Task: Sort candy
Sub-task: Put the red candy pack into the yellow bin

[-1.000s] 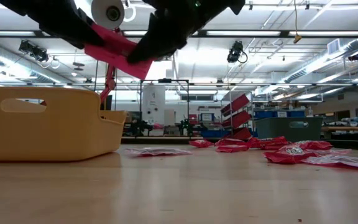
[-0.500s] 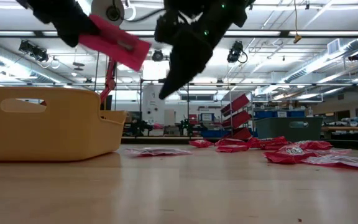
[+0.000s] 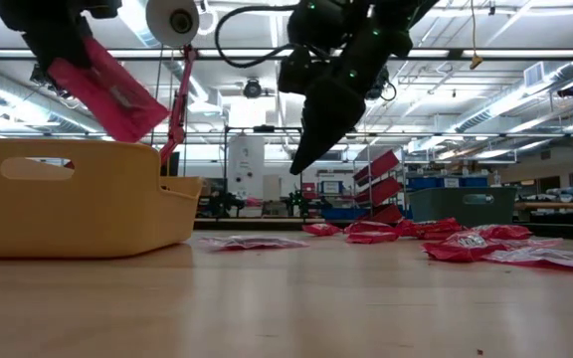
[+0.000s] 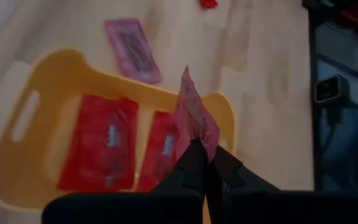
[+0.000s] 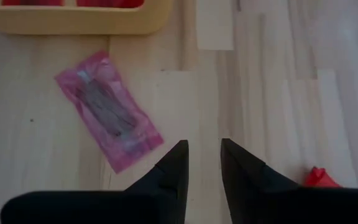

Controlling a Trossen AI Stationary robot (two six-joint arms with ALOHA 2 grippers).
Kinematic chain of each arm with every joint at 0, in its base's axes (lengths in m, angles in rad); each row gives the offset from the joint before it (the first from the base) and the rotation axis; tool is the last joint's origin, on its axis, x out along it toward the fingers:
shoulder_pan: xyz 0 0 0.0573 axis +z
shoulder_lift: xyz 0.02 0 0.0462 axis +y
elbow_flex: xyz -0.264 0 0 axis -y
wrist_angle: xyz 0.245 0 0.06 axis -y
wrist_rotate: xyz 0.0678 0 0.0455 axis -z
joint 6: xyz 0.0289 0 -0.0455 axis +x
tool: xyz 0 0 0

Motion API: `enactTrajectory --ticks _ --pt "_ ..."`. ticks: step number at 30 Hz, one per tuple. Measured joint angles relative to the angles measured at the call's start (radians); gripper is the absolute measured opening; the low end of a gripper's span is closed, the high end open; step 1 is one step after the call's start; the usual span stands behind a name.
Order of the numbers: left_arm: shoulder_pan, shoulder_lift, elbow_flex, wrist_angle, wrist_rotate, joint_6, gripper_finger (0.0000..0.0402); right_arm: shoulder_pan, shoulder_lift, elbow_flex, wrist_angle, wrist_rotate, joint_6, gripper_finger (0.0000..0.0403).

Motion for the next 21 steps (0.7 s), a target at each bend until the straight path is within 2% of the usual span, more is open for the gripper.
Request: enactTrajectory --ticks 6,14,18,21 --pt "0.002 0.001 -0.005 -0.008 0.091 -0.040 0.0000 -0.015 -0.066 -0.096 0.139 0.000 0.020 0.0079" --pt "0.005 0.004 -0.006 0.032 0.006 -0.047 0.0000 -0.015 -0.106 -0.200 0.294 -0.001 0.056 0.0078" --pt "0.015 0.010 -0.046 0.094 0.035 -0.203 0.0000 -0.015 -0.107 -0.211 0.308 -0.001 0.094 0.0077" --pt "0.012 0.010 -0.104 0.232 0.012 -0.314 0.0000 -0.012 -0.107 -0.213 0.333 -0.001 0.100 0.0077"
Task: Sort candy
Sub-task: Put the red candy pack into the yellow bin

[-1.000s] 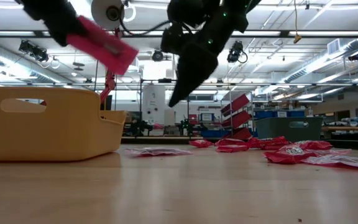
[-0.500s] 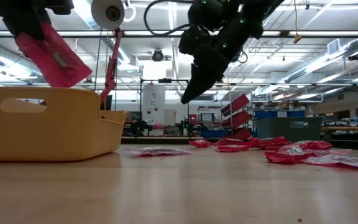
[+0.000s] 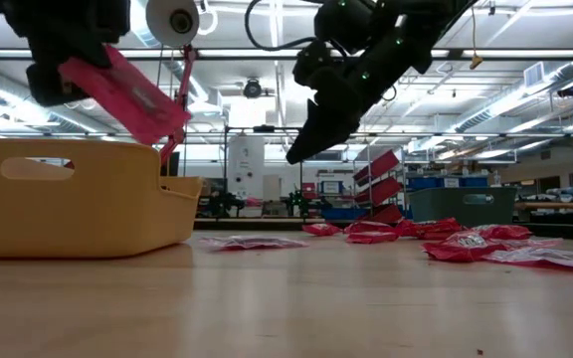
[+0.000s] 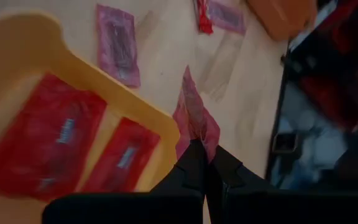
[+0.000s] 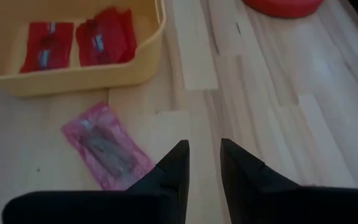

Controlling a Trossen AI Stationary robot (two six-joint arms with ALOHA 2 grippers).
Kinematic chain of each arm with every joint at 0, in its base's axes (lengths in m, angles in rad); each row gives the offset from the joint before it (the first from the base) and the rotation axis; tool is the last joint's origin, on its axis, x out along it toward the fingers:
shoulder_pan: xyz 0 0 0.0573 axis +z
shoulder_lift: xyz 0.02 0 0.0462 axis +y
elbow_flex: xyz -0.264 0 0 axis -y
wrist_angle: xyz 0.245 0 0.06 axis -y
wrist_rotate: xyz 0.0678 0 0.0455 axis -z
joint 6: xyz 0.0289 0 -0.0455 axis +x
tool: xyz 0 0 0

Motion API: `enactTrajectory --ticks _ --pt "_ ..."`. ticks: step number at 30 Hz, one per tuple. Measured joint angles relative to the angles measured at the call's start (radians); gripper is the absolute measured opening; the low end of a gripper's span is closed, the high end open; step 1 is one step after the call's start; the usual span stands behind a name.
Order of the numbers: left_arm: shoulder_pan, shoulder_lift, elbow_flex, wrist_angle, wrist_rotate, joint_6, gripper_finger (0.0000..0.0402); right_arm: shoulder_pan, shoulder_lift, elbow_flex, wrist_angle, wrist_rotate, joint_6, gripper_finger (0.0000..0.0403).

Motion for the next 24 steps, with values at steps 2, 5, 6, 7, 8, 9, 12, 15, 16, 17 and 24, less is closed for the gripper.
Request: enactTrajectory --ticks 2,5,6,7,8,9,12,15,16,17,24 --pt "-0.005 0.000 -0.038 0.058 -0.021 -0.049 0.0000 0.004 0.000 0.000 0.024 0.000 -0.002 0.0077" --pt "-0.015 0.000 -0.070 0.121 -0.056 -0.114 0.0000 0.007 0.000 0.000 0.042 0.000 -0.009 0.0075" --pt "-0.022 0.000 -0.080 0.117 -0.058 -0.140 0.0000 0.009 0.000 0.000 0.039 0.000 -0.009 0.0075" --pt "-0.029 0.000 -0.089 0.109 -0.058 -0.163 0.0000 0.009 0.000 0.000 0.038 0.000 -0.010 0.0076" --pt "-0.036 0.001 -0.098 0.106 -0.057 -0.185 0.0000 0.009 0.000 0.000 0.038 -0.001 -0.010 0.0076" --pt "-0.044 0.001 -0.105 0.107 -0.058 -0.206 0.0000 0.010 0.000 0.000 0.039 0.000 -0.010 0.0076" --pt "-0.062 0.000 -0.124 0.111 -0.061 -0.260 0.0000 0.013 0.000 0.000 0.038 -0.001 -0.011 0.0075" --pt "-0.066 0.000 -0.139 0.110 -0.074 -0.327 0.0000 0.015 0.000 0.000 0.039 -0.001 -0.011 0.0075" --pt "-0.065 0.000 -0.145 0.110 -0.082 -0.358 0.0000 0.015 0.000 0.000 0.038 -0.001 -0.011 0.0076" --pt "-0.065 0.000 -0.149 0.103 -0.085 -0.382 0.0000 0.015 0.000 0.000 0.038 -0.001 -0.011 0.0076" --pt "-0.065 0.000 -0.151 0.080 -0.091 -0.409 0.0000 0.015 0.000 0.000 0.047 -0.001 -0.011 0.0073"
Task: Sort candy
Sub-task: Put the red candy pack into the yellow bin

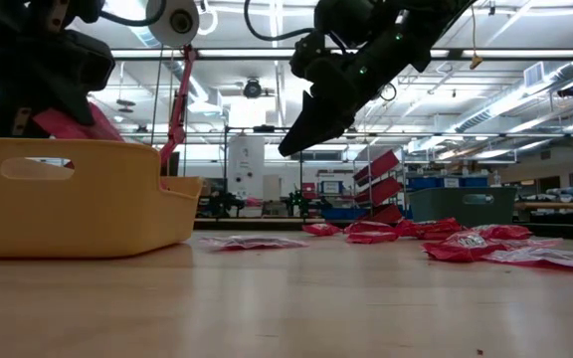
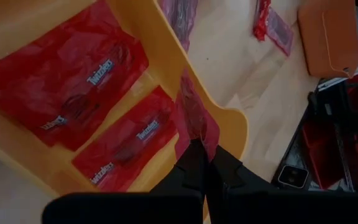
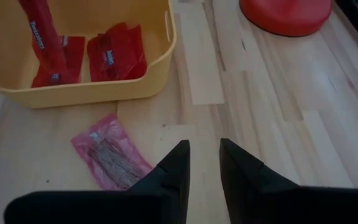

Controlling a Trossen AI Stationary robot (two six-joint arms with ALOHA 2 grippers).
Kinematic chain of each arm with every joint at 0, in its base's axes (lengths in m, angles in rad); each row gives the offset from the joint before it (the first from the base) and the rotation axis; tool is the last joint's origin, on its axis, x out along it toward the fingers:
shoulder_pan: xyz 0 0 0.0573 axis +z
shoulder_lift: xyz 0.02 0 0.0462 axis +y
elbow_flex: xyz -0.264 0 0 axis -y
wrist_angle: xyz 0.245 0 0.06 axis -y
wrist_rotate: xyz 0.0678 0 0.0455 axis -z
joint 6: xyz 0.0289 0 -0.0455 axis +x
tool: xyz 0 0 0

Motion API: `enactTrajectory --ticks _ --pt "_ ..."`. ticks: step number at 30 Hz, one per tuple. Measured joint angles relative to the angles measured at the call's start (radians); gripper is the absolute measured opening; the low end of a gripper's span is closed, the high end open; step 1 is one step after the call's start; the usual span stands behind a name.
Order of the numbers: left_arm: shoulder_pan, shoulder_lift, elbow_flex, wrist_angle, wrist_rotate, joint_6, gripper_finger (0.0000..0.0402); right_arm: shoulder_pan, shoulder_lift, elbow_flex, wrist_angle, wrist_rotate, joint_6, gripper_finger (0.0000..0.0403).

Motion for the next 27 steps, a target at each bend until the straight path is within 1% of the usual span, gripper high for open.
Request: enactTrajectory --ticks 19,27 --pt "0.000 0.000 0.000 -0.005 -0.010 0.014 0.0002 0.000 0.000 0.000 0.020 0.000 0.000 0.0074" --pt "0.000 0.000 0.000 -0.008 -0.010 0.027 0.0036 0.000 0.000 0.000 0.021 0.000 0.000 0.0074"
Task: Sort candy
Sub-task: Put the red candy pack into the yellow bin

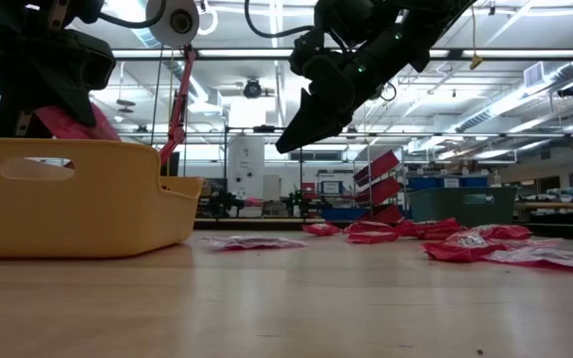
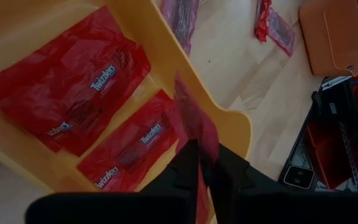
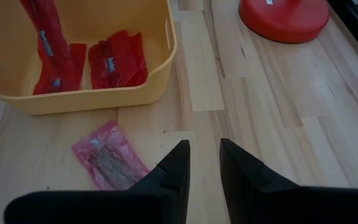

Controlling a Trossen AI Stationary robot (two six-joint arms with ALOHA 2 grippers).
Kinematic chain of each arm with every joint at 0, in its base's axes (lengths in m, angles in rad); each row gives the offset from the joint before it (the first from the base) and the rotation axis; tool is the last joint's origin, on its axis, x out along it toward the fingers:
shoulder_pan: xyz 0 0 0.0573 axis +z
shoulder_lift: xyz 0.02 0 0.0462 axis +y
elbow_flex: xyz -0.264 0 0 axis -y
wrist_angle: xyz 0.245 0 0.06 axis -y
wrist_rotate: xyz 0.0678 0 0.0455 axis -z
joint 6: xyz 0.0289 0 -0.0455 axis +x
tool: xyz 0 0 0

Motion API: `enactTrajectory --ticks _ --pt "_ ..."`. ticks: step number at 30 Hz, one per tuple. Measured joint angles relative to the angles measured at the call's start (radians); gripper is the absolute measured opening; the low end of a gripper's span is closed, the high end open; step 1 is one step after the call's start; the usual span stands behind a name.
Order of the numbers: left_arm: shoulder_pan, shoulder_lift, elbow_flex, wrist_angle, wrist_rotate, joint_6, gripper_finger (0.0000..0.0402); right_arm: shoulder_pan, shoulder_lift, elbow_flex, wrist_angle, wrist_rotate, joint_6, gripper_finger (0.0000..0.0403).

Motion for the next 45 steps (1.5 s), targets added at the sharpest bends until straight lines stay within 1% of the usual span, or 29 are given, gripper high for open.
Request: enactTrajectory --ticks 9,18,22,27,31,36,40,45 --pt "0.000 0.000 0.000 -0.004 -0.004 0.000 0.0069 0.000 0.000 0.000 0.000 0.000 0.000 0.0074" --pt "0.000 0.000 0.000 -0.005 -0.004 0.000 0.0076 0.000 0.000 0.000 0.000 0.000 0.000 0.0074" --pt "0.000 0.000 0.000 -0.005 0.052 0.004 0.0076 0.000 0.000 0.000 0.000 0.000 0.000 0.0074" --pt "0.001 0.000 0.000 -0.007 0.077 0.006 0.0076 0.000 0.000 0.000 0.000 0.000 0.000 0.0074" --pt "0.000 0.000 0.000 -0.007 0.159 0.007 0.0076 0.000 0.000 0.000 0.000 0.000 0.006 0.0074" --pt "0.001 0.000 0.000 -0.005 0.172 0.009 0.0076 0.000 0.000 0.000 0.000 0.000 0.006 0.0074" --pt "0.002 -0.003 0.000 0.011 0.173 0.058 0.0076 0.002 0.001 0.000 0.007 -0.003 -0.016 0.0074" --pt "0.005 -0.007 0.013 0.073 0.198 0.115 0.0076 0.021 0.008 0.000 -0.011 -0.033 -0.114 0.0074"
